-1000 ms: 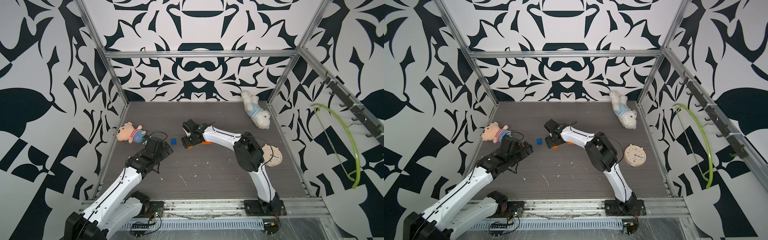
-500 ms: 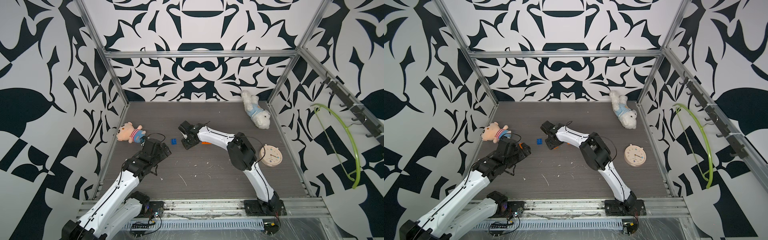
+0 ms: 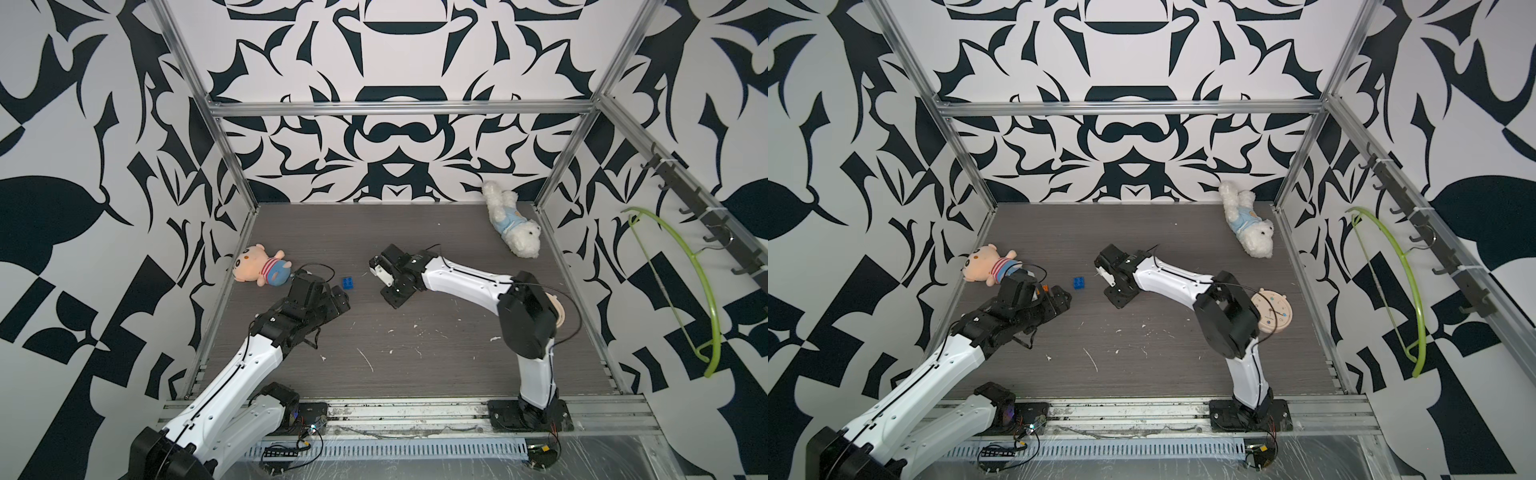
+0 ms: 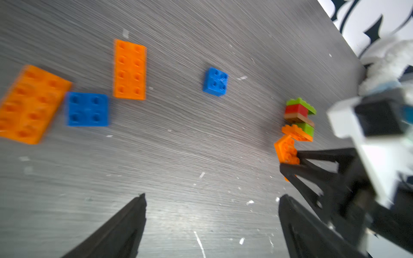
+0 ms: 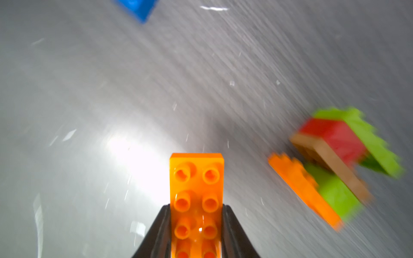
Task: Assemble the number 5 with lego
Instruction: Pick up the lego brick from the center of the board, then place the lego brick at the center of the board.
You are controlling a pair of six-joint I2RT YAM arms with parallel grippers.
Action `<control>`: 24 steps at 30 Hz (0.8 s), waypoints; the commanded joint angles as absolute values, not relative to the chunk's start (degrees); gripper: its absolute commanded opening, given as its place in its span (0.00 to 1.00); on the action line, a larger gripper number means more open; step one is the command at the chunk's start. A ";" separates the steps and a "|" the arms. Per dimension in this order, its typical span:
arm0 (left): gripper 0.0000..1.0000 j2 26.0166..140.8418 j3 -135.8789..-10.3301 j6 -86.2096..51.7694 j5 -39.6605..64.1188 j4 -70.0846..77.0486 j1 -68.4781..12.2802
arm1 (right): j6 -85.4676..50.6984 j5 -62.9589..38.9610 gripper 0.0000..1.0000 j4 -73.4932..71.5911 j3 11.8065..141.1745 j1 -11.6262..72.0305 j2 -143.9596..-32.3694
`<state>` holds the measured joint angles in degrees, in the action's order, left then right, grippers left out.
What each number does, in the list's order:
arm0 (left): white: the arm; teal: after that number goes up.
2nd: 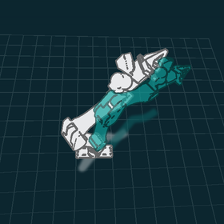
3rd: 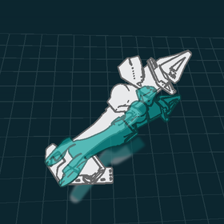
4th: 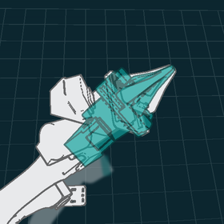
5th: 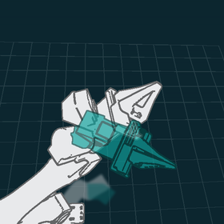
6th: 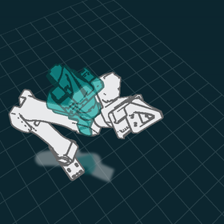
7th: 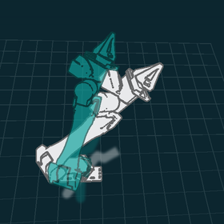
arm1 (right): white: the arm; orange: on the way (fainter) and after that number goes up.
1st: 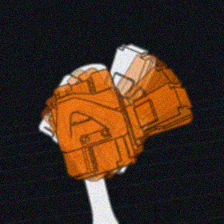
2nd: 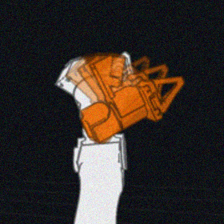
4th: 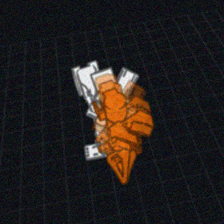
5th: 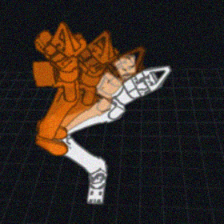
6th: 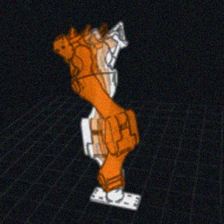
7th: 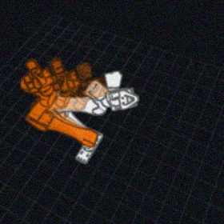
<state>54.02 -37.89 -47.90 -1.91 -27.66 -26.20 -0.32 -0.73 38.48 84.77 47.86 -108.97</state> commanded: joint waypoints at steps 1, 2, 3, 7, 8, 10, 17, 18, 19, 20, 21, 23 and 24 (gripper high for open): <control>0.99 58.72 -37.01 -44.10 11.96 -19.62 -26.18 | 10.60 -5.05 0.27 36.90 77.28 46.82 -101.51; 0.99 60.75 -37.15 -43.84 14.39 -18.24 -26.72 | 12.26 -5.41 0.27 36.32 75.17 46.15 -99.90; 0.99 63.11 -37.55 -43.20 17.59 -16.42 -27.57 | 14.25 -7.64 0.27 35.81 72.92 44.67 -98.15; 0.99 71.78 -41.47 -41.02 21.73 -14.96 -32.67 | 25.74 -18.88 0.31 37.06 67.42 38.80 -95.32; 0.99 73.50 -42.19 -41.03 21.39 -15.00 -33.66 | 27.32 -20.04 0.31 36.79 66.81 37.78 -95.62; 0.99 76.73 -43.22 -42.41 20.13 -14.63 -34.39 | 31.39 -23.85 0.30 38.91 67.58 35.49 -97.90; 0.99 76.81 -42.04 -47.46 11.98 -15.17 -34.45 | 38.75 -27.39 0.31 47.00 74.78 34.14 -107.84; 0.99 76.04 -41.76 -47.86 10.27 -15.86 -34.37 | 38.80 -27.30 0.31 46.60 75.05 34.51 -108.26; 0.99 75.56 -41.69 -48.06 9.41 -16.50 -34.34 | 39.37 -27.07 0.32 46.20 74.79 35.11 -108.30; 0.99 74.95 -41.70 -48.08 8.67 -17.02 -34.21 | 40.64 -26.11 0.32 45.43 74.19 35.85 -108.16; 0.99 74.57 -41.62 -47.92 8.38 -17.49 -34.05 | 41.94 -24.97 0.32 44.49 73.40 36.58 -107.79; 0.99 74.53 -41.84 -47.45 8.28 -18.34 -33.74 | 43.17 -22.90 0.32 42.37 72.46 37.30 -107.51; 0.99 74.61 -42.03 -47.39 8.20 -18.90 -33.50 | 43.21 -21.34 0.32 41.01 72.18 37.48 -107.58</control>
